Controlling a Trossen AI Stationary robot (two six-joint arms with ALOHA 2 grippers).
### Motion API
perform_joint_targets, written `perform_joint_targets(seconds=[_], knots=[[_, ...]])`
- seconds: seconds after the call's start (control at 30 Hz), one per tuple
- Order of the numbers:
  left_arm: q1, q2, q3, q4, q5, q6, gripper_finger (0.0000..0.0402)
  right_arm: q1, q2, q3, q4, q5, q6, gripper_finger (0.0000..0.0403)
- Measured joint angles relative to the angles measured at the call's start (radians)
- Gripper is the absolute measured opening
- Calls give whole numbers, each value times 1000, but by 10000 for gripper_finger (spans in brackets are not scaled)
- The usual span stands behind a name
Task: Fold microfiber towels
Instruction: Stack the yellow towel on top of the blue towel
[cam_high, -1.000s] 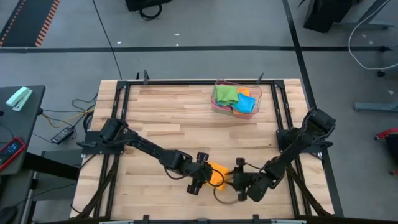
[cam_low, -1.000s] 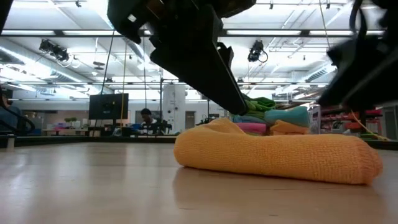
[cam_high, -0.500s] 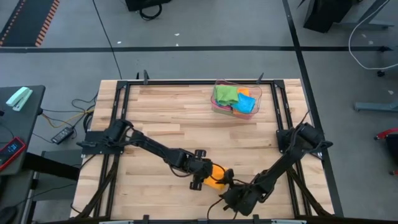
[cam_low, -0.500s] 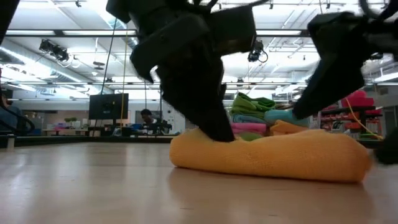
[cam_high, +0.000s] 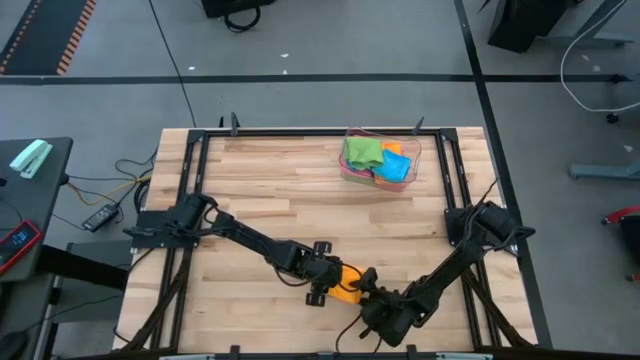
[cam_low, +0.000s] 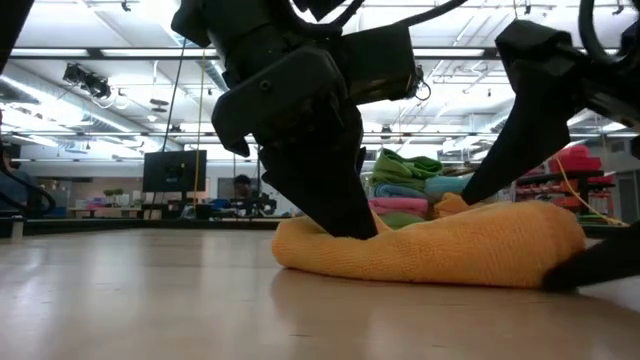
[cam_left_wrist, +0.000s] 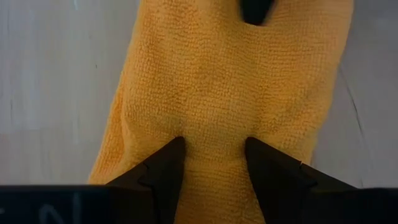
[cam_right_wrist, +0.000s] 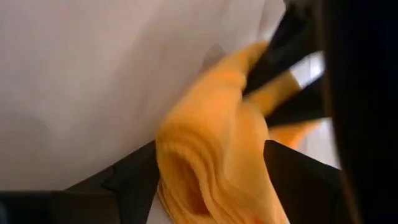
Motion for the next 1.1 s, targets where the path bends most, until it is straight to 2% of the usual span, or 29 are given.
perform_joint_targets(seconds=[0.13,0.4,0.5,0.7,0.8,0.97,1.1], knots=[[0,0,0,1,1,17,181,-14,-1,1,-81,3,-9,269],[0,0,-1,2,2,30,178,-26,-3,-2,-60,10,-103,202],[0,1,-1,2,2,31,177,-28,-2,-3,-47,-6,-118,161],[-2,0,-2,19,2,47,175,-29,-2,-3,-42,-37,-115,54],[-6,-25,-4,-1,2,56,173,-27,-7,-3,-41,-55,-111,18],[-34,-93,-4,1,-12,47,183,-24,-71,-11,-100,-83,-9,13],[-74,-97,-4,-2,-81,47,217,-47,-157,-16,-115,-136,125,13]])
